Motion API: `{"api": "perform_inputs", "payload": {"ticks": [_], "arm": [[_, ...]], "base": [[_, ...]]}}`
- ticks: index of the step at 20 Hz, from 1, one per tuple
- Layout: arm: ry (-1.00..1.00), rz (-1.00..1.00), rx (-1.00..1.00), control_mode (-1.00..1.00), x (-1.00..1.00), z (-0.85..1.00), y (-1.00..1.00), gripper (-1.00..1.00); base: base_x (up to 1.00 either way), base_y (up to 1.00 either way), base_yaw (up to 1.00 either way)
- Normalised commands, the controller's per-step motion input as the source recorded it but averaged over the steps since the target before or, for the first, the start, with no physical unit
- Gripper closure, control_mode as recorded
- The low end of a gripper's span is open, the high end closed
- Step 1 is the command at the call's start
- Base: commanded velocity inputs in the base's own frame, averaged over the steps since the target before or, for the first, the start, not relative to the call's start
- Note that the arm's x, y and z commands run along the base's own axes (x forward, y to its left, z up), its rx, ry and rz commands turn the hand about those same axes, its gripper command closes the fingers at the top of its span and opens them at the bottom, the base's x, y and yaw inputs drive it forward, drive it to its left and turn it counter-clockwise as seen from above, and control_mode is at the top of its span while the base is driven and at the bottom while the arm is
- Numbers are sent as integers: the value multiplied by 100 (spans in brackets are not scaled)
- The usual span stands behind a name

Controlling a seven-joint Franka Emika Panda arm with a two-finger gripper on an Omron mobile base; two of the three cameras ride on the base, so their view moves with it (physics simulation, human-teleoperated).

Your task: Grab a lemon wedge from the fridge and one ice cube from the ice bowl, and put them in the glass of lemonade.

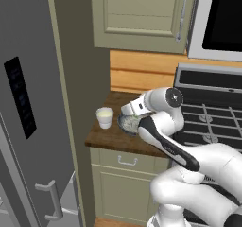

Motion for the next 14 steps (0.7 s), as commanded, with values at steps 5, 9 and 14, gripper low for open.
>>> {"api": "perform_inputs", "payload": {"ticks": [5,9,14], "arm": [[0,12,0,-100,50,-20,17,100],[0,9,0,-100,43,-13,27,100],[1,8,0,-100,34,-7,24,100]], "base": [[0,0,0],[0,0,0],[0,0,0]]}}
